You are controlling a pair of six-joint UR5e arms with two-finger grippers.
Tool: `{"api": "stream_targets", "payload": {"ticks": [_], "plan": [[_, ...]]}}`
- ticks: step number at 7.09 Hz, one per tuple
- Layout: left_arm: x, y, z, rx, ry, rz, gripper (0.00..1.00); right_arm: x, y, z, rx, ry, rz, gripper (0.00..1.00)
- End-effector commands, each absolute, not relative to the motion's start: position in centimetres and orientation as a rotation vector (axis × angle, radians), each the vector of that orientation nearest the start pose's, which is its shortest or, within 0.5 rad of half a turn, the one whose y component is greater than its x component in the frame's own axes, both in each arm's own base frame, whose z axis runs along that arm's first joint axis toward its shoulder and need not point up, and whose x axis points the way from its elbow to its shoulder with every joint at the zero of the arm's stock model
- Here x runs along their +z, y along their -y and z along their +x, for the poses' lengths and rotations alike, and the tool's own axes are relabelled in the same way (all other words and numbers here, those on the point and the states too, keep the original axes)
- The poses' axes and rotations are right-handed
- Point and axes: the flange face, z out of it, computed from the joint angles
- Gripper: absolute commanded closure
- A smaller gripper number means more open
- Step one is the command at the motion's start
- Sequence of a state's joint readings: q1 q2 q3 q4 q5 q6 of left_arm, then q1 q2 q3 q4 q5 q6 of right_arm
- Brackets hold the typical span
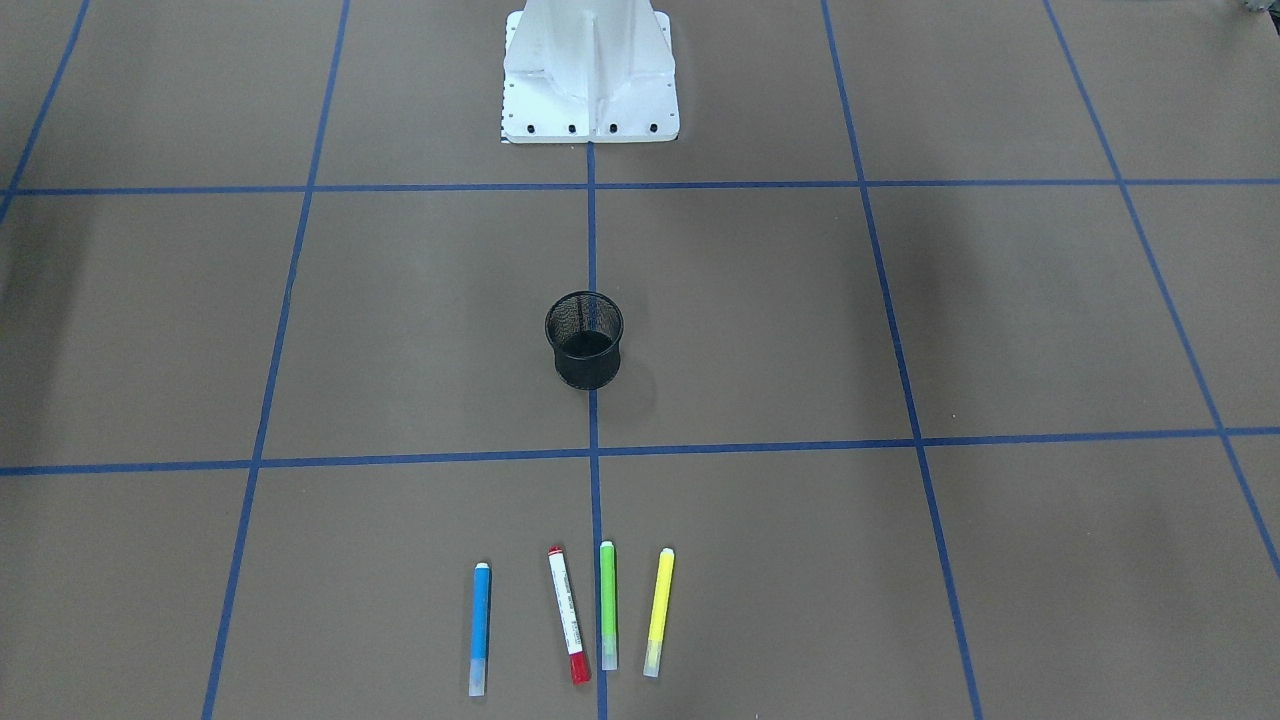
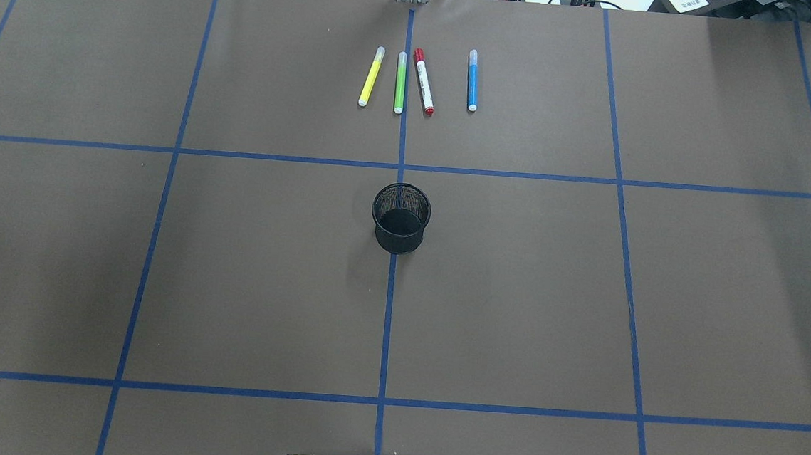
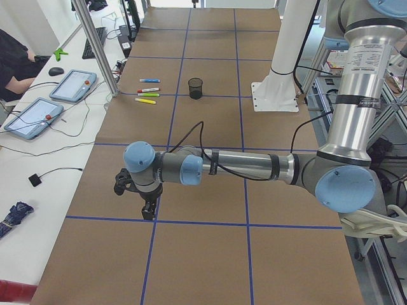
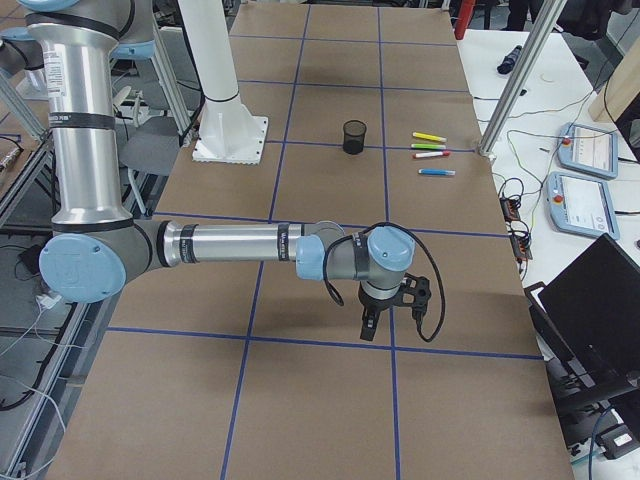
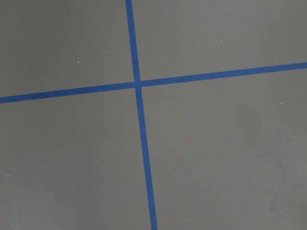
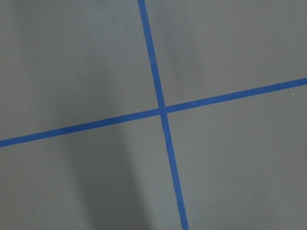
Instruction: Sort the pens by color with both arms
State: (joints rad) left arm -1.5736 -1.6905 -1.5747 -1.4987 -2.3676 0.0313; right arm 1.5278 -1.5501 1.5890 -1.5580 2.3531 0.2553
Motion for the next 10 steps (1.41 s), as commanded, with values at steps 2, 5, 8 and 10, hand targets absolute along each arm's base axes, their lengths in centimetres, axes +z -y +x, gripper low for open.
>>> {"api": "stream_targets", "payload": {"ticks": [2, 5, 8, 10], "plan": [[62.8, 51.0, -6.8, 0.030, -0.754, -0.007, 0.00, 63.7, 50.3, 4.0, 0.195, 0.793, -0.100, 0.00], [63.0, 51.1, -7.0, 0.030, -0.726, -0.010, 0.00, 60.5, 50.4, 4.3, 0.217, 0.825, -0.139, 0.00], [62.9, 51.1, -7.0, 0.031, -0.724, -0.009, 0.00, 59.8, 49.8, 4.6, 0.226, 0.810, -0.167, 0.00], [62.6, 51.2, -6.9, 0.032, -0.731, -0.004, 0.00, 60.4, 49.7, 4.6, 0.229, 0.808, -0.175, 0.00]]}}
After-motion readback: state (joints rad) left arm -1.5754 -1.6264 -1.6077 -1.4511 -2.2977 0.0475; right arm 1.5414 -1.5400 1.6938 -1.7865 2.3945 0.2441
